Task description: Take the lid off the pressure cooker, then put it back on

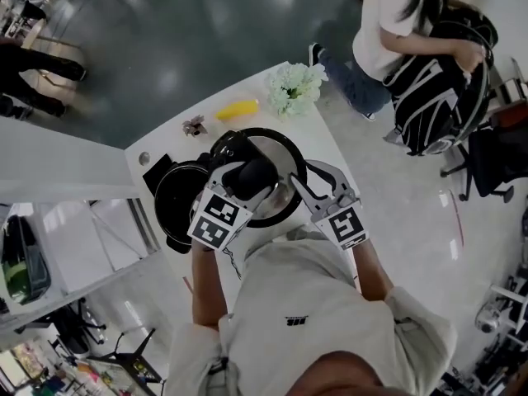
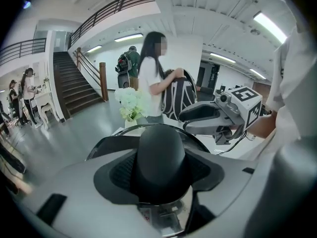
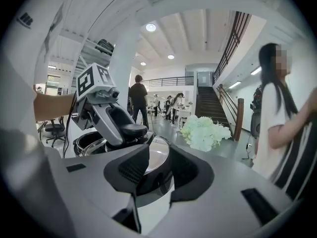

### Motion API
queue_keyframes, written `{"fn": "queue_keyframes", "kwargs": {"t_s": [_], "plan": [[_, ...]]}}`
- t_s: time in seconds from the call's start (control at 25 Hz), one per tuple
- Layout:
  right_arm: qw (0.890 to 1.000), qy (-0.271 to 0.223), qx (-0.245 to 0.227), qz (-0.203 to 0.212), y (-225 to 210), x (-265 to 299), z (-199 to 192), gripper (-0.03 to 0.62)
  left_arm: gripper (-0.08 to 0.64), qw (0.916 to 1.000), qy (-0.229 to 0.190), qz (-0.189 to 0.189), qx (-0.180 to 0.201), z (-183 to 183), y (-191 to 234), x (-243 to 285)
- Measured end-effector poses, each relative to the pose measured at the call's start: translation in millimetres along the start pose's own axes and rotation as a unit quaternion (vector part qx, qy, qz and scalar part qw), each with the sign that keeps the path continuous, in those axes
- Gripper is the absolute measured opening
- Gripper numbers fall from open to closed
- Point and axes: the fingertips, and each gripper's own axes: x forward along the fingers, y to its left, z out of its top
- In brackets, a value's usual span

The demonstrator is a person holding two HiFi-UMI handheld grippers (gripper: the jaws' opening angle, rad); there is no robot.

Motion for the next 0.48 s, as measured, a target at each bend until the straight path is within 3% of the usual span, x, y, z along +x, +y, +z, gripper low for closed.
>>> {"fn": "queue_keyframes", "kwargs": {"t_s": [0.48], "plan": [[1.0,0.006,0.005,-0.019,-38.3,-18.6,-30.6,0.129,0.287,0.9998,0.016,-0.013,-0.001,14.4,-18.3,44.4]]}}
